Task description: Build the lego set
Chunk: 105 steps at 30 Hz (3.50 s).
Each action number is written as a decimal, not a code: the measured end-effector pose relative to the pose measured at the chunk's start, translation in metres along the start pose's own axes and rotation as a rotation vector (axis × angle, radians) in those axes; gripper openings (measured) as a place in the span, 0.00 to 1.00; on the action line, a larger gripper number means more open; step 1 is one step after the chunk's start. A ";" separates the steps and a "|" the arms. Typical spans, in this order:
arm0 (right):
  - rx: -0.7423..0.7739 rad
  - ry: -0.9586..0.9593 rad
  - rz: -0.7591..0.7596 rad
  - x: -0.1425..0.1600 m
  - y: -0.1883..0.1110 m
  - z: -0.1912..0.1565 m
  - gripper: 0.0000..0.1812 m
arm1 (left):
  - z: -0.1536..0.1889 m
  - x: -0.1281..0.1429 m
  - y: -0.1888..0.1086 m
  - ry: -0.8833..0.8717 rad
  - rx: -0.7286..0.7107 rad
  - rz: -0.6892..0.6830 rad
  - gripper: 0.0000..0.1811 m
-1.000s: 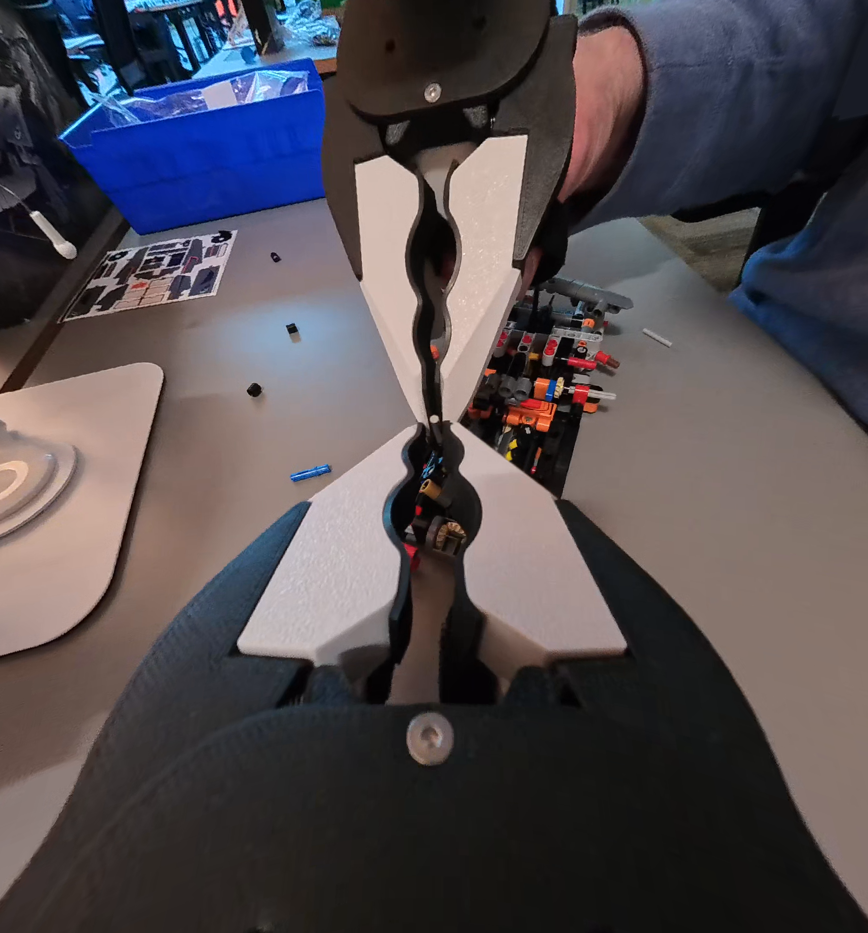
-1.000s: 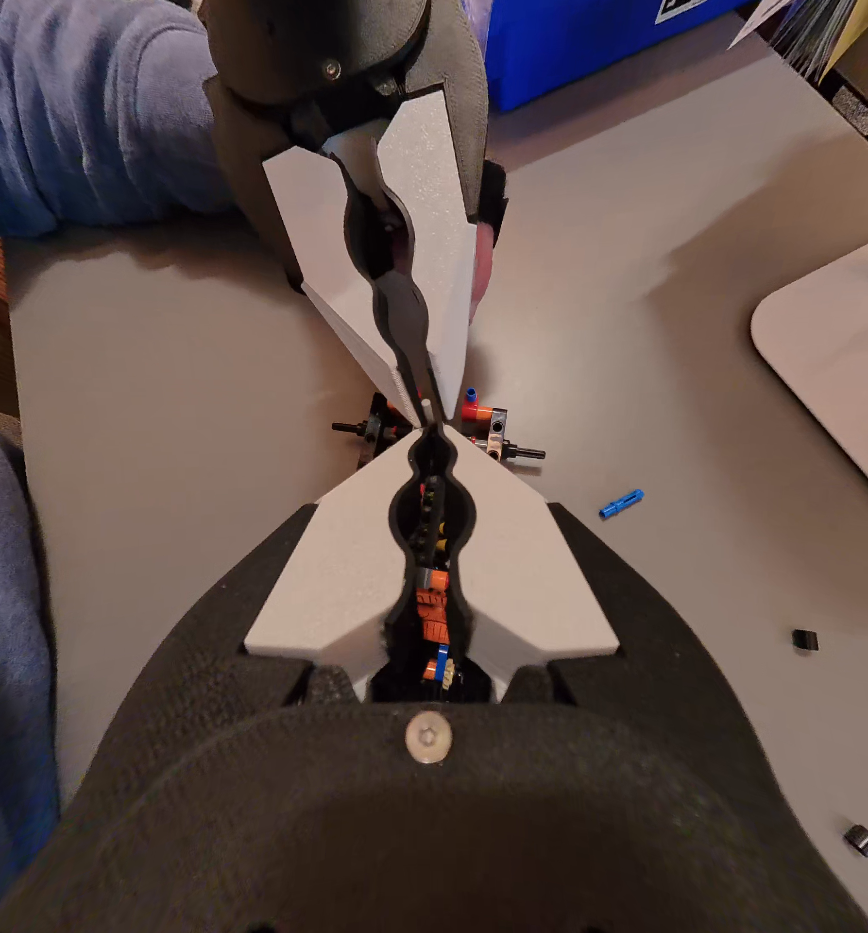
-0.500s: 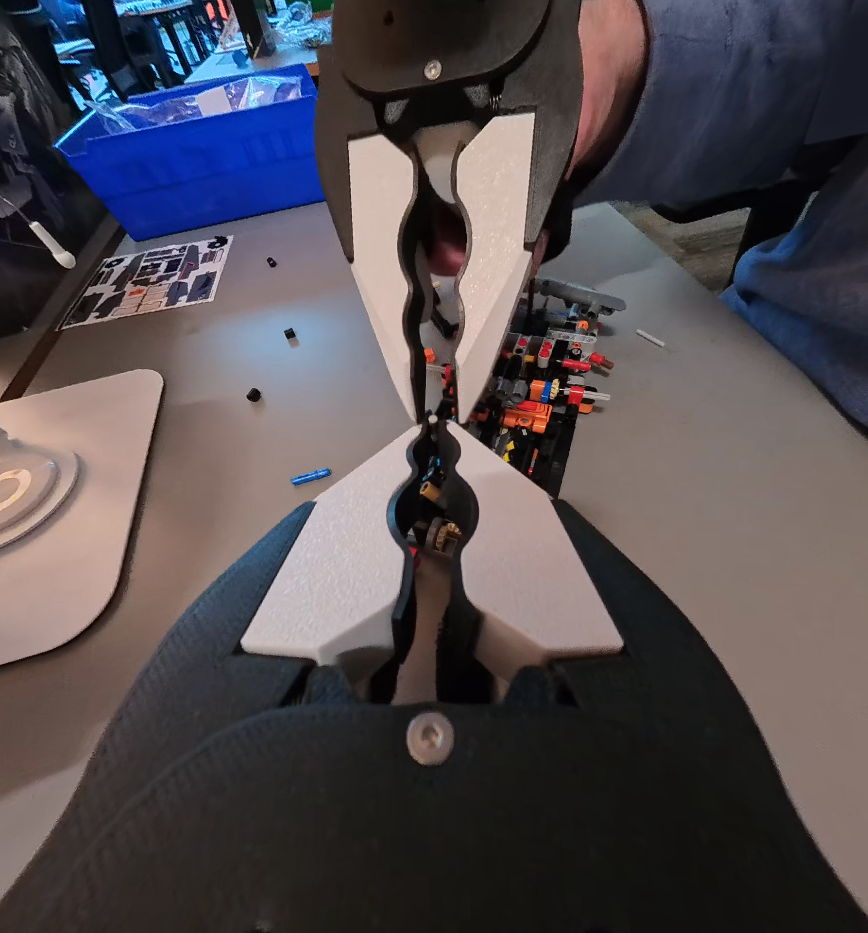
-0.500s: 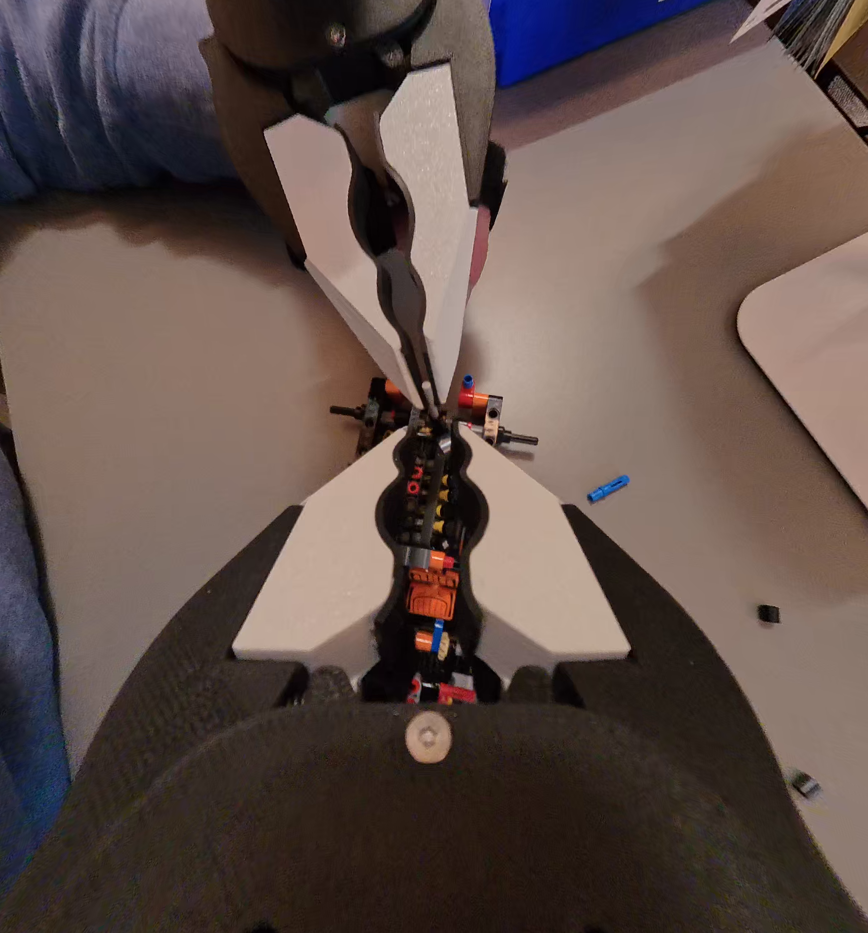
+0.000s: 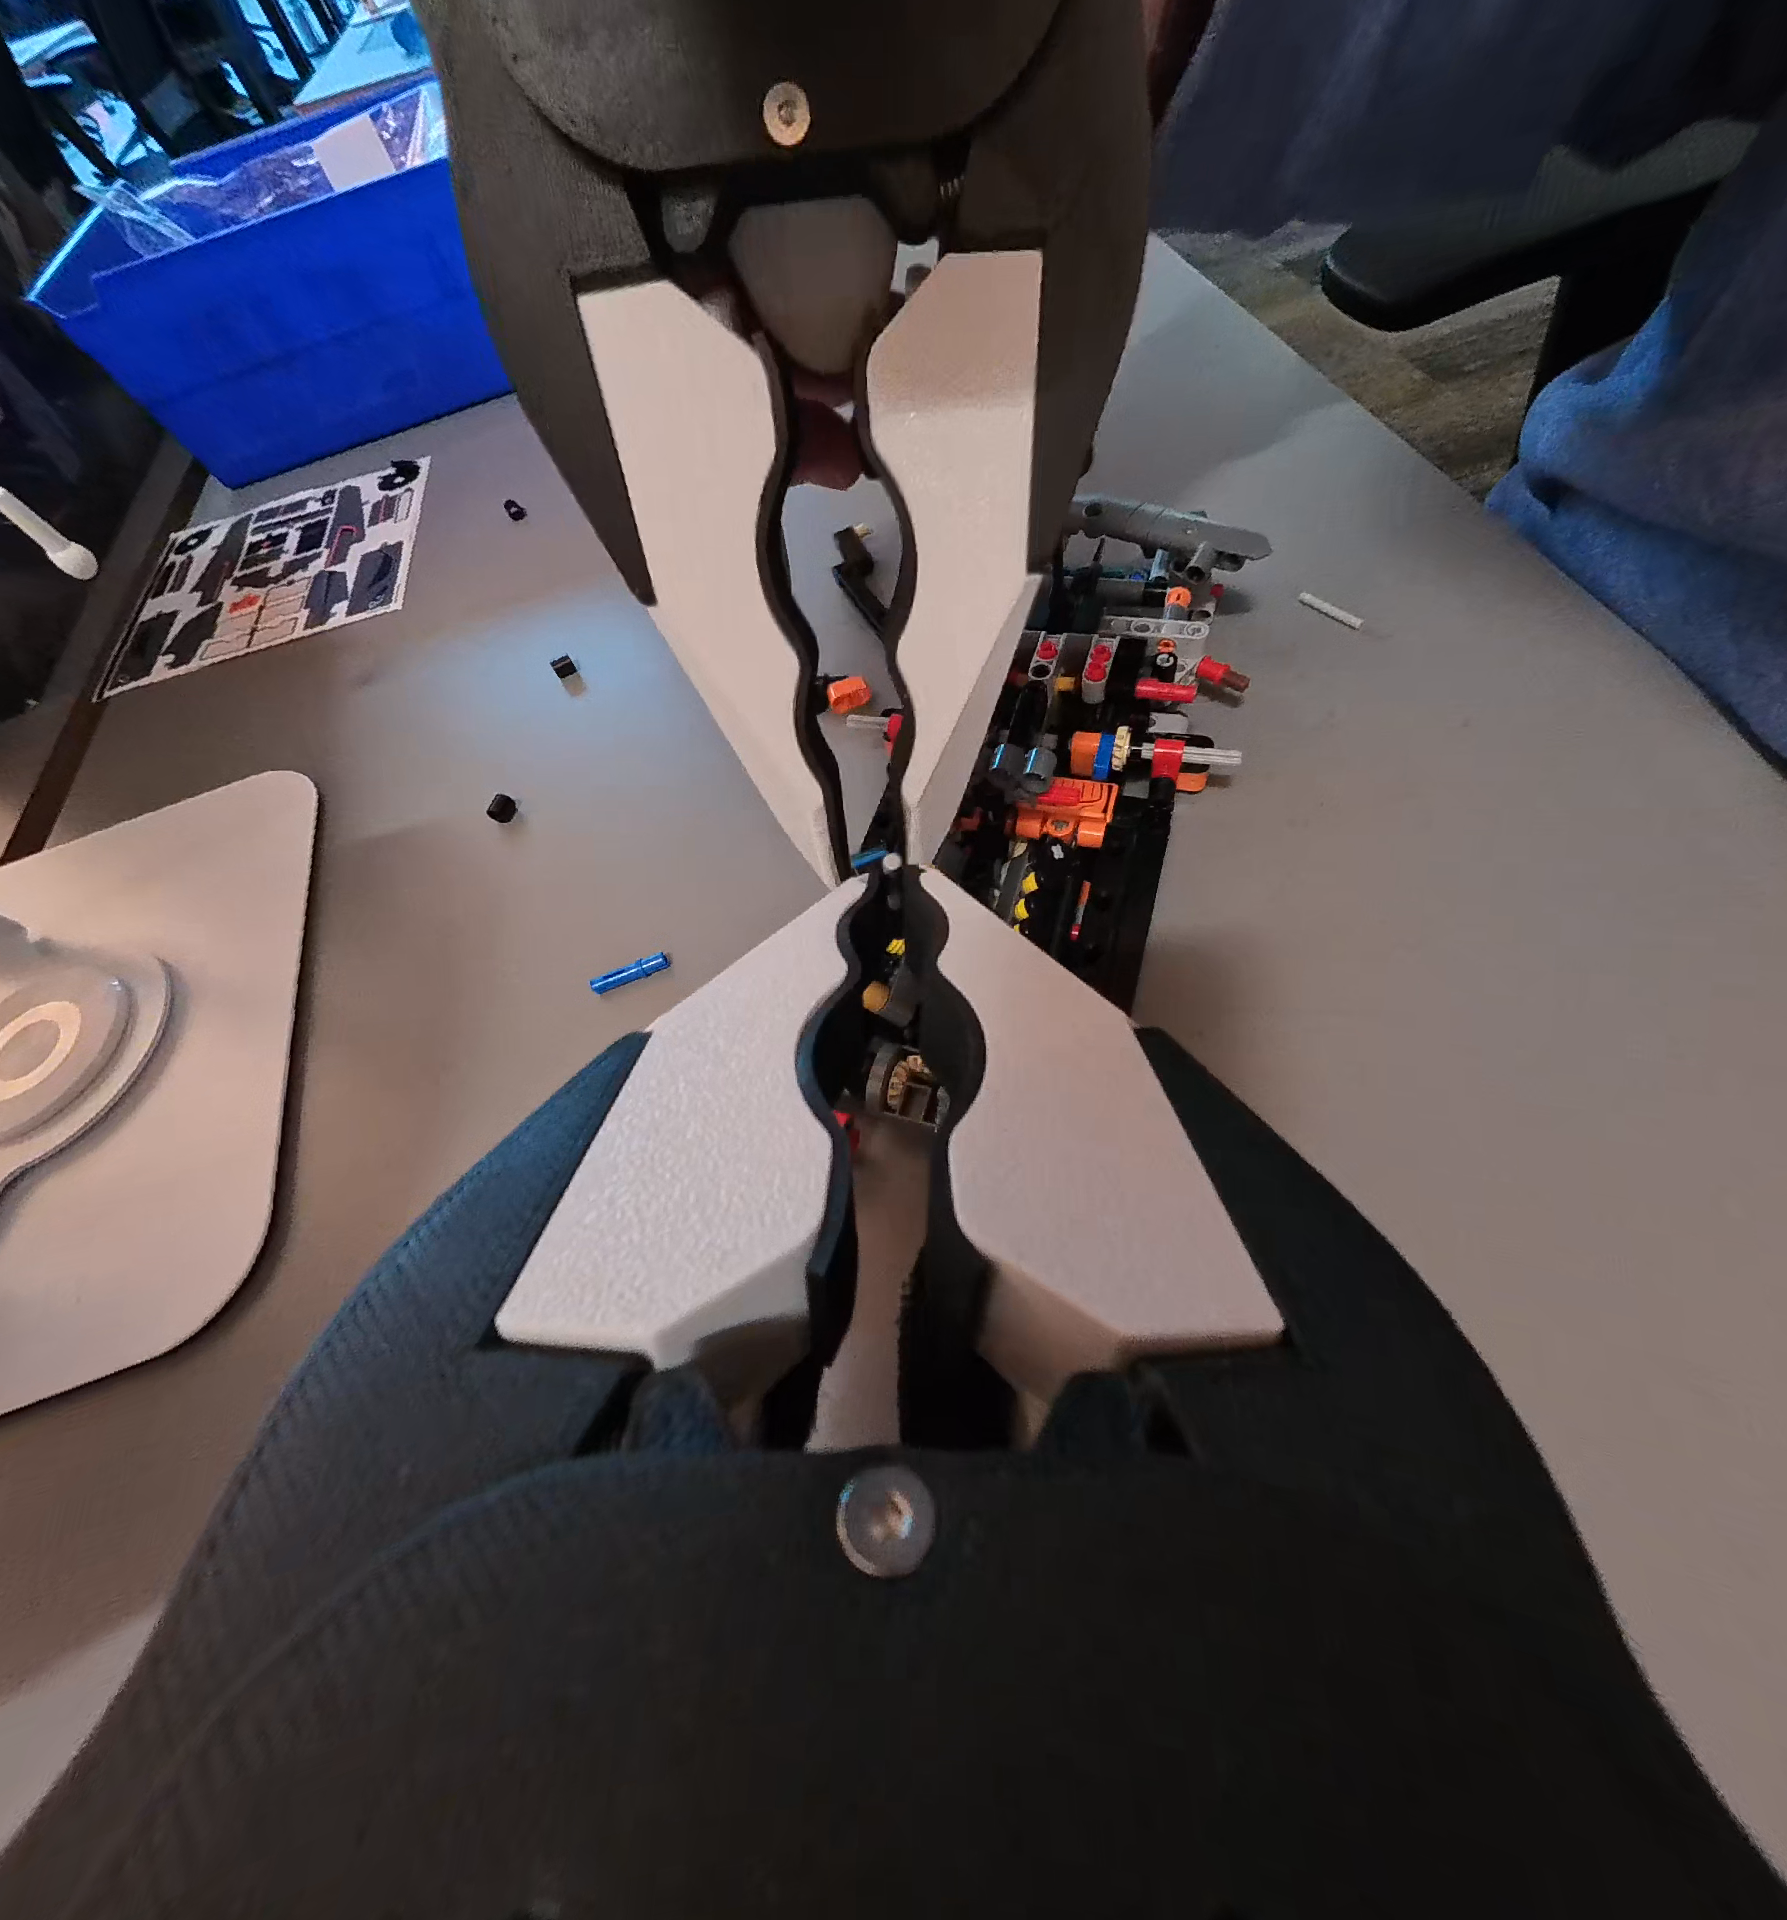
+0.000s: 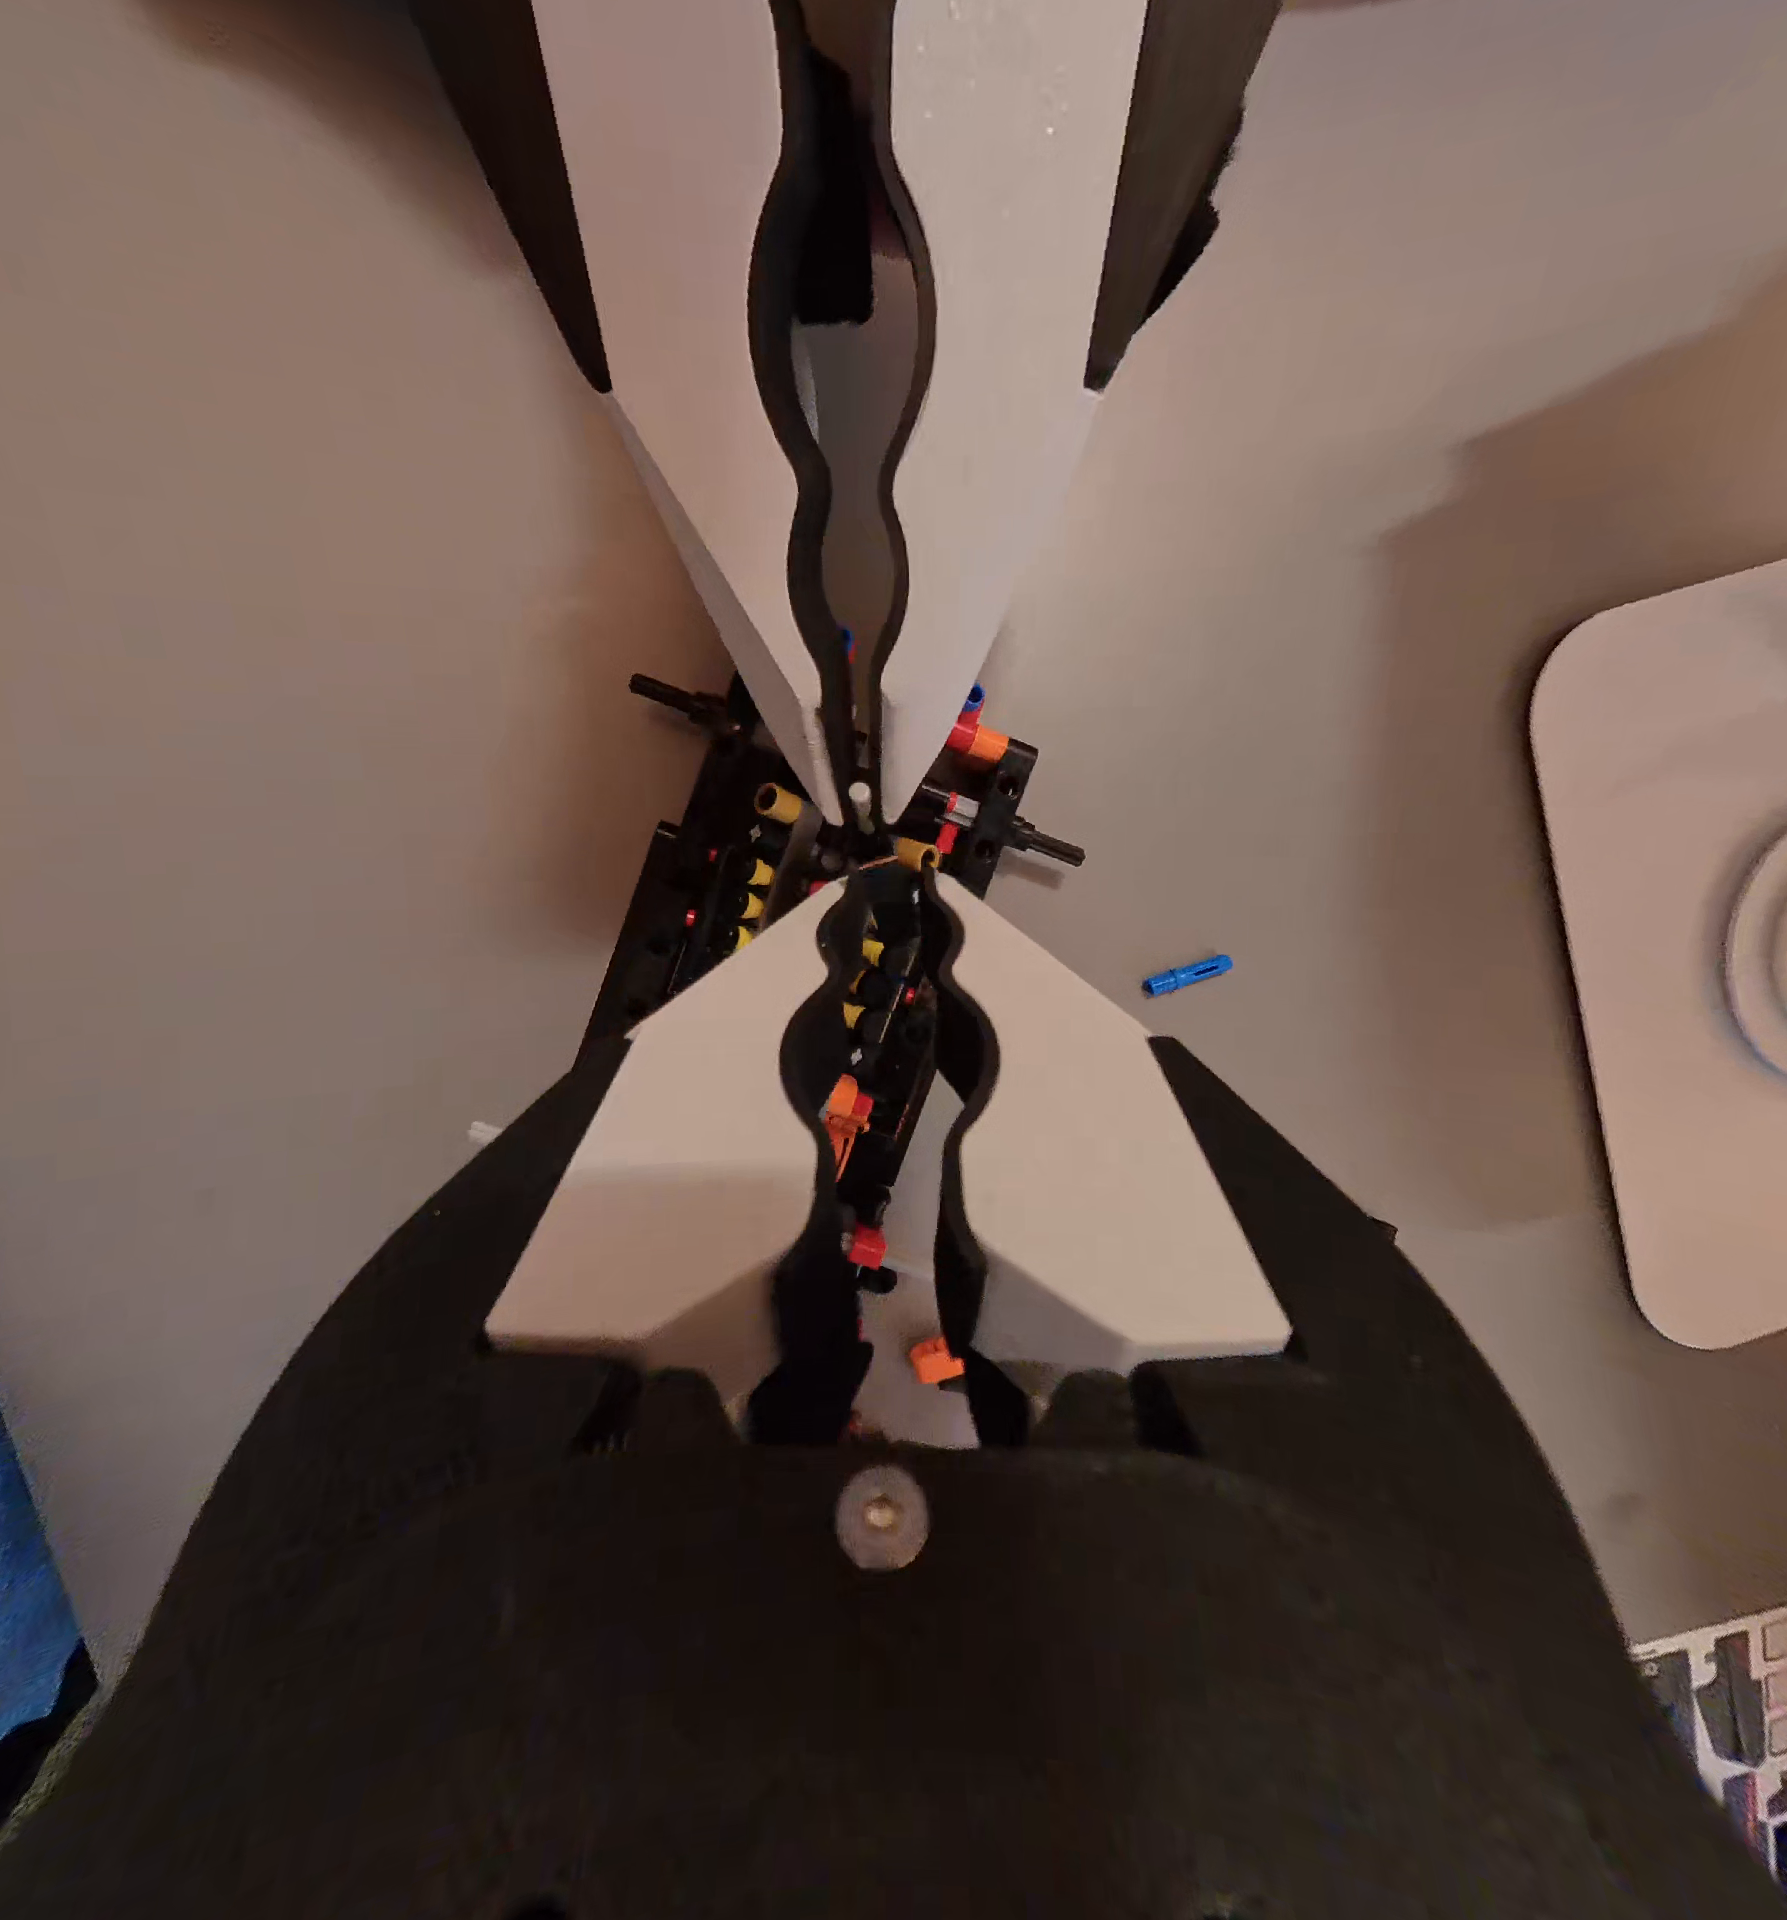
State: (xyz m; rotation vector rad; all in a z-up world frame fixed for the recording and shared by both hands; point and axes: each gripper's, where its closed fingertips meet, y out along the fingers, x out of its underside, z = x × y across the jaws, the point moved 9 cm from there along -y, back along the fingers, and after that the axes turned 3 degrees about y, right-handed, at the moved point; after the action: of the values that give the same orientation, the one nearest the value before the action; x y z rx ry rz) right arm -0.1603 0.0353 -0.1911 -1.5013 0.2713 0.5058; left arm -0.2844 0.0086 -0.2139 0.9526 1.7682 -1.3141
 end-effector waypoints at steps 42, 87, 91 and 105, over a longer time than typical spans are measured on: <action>-0.202 0.298 0.254 0.012 -0.008 0.010 0.03 | -0.003 -0.002 0.002 -0.101 0.008 0.063 0.03; -0.138 0.235 0.083 0.009 -0.002 0.003 0.02 | 0.000 0.008 0.001 -0.076 -0.025 -0.246 0.16; -0.125 0.293 0.019 0.015 0.009 0.000 0.02 | 0.018 0.013 0.013 -0.012 -0.021 -0.355 0.14; -0.094 0.364 -0.075 0.014 0.018 -0.005 0.03 | 0.024 0.016 0.028 -0.156 0.026 -0.277 0.13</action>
State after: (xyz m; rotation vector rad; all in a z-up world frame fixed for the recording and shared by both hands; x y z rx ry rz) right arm -0.1564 0.0327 -0.2139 -1.6855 0.4782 0.1842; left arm -0.2642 -0.0067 -0.2452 0.6144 1.8101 -1.5423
